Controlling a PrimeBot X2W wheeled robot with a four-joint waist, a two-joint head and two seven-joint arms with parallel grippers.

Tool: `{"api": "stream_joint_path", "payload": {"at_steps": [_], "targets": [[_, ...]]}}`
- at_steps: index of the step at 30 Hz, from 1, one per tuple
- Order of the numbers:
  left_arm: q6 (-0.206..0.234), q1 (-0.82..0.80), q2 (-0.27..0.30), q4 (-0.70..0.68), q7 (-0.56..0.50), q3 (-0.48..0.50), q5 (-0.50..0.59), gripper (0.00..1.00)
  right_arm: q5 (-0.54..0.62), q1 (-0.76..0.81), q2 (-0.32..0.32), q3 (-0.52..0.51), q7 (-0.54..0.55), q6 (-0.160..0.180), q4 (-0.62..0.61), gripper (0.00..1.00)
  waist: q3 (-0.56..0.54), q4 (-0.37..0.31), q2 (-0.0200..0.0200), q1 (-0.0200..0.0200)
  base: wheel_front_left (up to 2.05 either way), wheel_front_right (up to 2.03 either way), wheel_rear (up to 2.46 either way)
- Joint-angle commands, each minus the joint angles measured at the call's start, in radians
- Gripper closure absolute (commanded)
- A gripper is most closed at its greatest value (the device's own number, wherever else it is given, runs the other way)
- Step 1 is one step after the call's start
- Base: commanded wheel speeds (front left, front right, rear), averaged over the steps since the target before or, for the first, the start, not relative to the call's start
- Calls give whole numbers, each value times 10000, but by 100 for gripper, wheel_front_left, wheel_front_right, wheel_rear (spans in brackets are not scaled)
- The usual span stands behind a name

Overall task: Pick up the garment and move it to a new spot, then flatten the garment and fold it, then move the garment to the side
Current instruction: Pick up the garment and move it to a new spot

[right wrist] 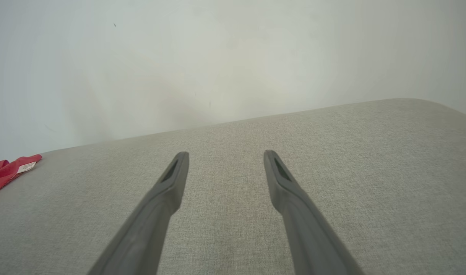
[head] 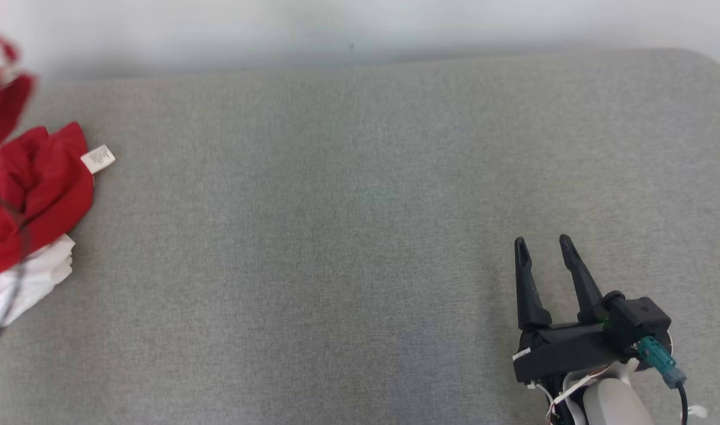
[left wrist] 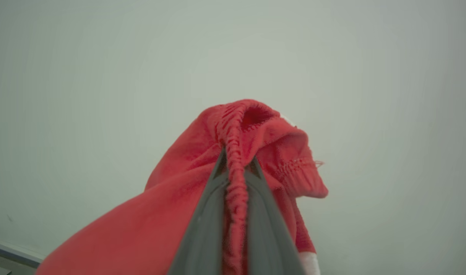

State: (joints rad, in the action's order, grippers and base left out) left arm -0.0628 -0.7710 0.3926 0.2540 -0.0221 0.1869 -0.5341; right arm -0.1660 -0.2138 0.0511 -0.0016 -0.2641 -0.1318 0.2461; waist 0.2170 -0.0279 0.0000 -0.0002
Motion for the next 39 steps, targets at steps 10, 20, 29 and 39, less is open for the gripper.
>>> {"api": "stream_joint_path", "payload": {"at_steps": [10,20,29,39], "targets": [[-259,-605,-1733,-1250,-597,-2072,-61,100,-50,324,-16,48,-6,21,51,0,-583,-891,0,2,0,0,0],[-371,124,-3030,-535,-434,-4032,94,100,-191,433,-21,99,-6,21,42,0,-448,-2013,0,2,0,0,0],[-159,1602,-3388,1587,399,-5546,38,100,-252,312,-20,104,-6,21,67,0,-238,-2268,0,2,0,0,0],[110,1828,-3427,2784,1497,-7775,-833,0,-154,419,-18,133,-6,21,213,0,-503,-1818,0,2,0,0,0]]}}
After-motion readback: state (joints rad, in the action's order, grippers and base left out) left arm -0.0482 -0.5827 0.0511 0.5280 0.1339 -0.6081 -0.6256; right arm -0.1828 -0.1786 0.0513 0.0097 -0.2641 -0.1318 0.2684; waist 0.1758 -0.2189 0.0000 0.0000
